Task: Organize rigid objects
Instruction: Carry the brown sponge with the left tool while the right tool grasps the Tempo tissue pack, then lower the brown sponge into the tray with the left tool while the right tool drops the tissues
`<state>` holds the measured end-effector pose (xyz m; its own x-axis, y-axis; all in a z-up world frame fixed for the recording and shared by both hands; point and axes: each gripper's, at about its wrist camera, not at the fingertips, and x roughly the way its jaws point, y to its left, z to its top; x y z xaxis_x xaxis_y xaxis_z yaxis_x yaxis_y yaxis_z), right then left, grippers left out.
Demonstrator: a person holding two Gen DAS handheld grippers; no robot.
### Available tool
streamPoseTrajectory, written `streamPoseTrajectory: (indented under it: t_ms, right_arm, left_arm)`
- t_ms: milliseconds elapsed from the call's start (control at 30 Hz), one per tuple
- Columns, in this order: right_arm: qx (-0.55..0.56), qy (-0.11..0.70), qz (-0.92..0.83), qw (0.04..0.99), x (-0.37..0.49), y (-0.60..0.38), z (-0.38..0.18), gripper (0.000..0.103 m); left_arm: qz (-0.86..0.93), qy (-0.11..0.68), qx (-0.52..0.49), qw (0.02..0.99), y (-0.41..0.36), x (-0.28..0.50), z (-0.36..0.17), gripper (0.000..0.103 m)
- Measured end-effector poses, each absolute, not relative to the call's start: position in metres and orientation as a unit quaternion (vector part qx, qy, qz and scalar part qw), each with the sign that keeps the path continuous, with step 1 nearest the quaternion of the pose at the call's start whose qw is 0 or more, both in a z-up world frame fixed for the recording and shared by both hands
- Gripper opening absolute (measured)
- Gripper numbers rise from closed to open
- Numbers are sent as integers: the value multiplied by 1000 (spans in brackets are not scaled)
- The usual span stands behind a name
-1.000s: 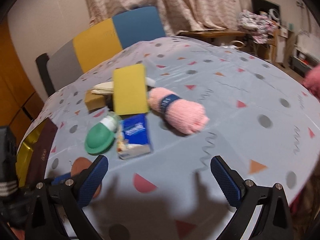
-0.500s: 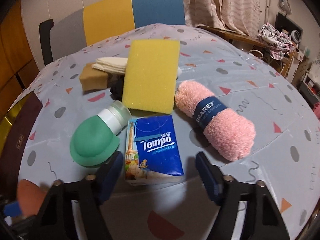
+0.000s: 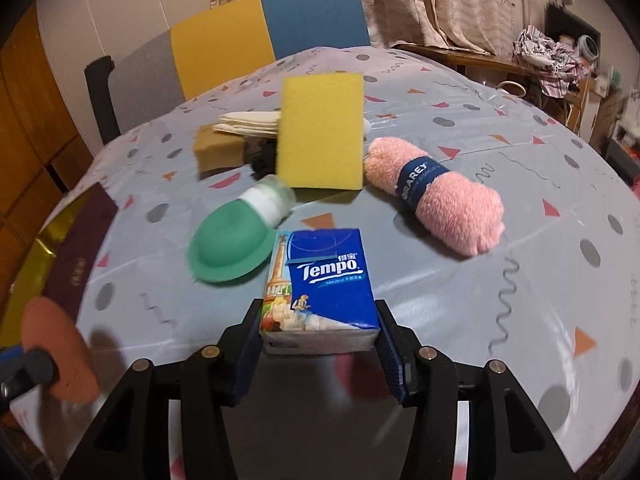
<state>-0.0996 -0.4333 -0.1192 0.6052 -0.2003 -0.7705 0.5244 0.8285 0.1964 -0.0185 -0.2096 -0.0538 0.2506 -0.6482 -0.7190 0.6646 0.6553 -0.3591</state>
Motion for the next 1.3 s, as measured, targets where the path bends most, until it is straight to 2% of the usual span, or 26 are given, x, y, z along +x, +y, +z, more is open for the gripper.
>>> streamPoseTrajectory:
  t_ms: [233,500,833,1067,1200,1300]
  right_arm:
    - [216,379,-189,880,-115,-409,-99,53]
    - [203,364,-143,898,-103,-368,-67,53]
    - [172,363,-67,913,-64,-302,-34,53]
    - [149,364,-15,919,-32,-259,-14,53]
    - [137,369,1,919,-15,-242,-11,53]
    - [133,375,11,917,-5,-231,-12,53]
  left_arm:
    - [-402,434,-24,806,-168,-3,-31,36]
    - [-334,439,-63,832,-100,53,-24,36]
    - [-235,484,-88,838,-33,148,-51,36]
    - [-184,510,-93,835,-15,205,-75,37]
    - [-170,509,-88,839,-14,228,-77,39]
    - [-143,505,-65,848,-14,238,-72,45]
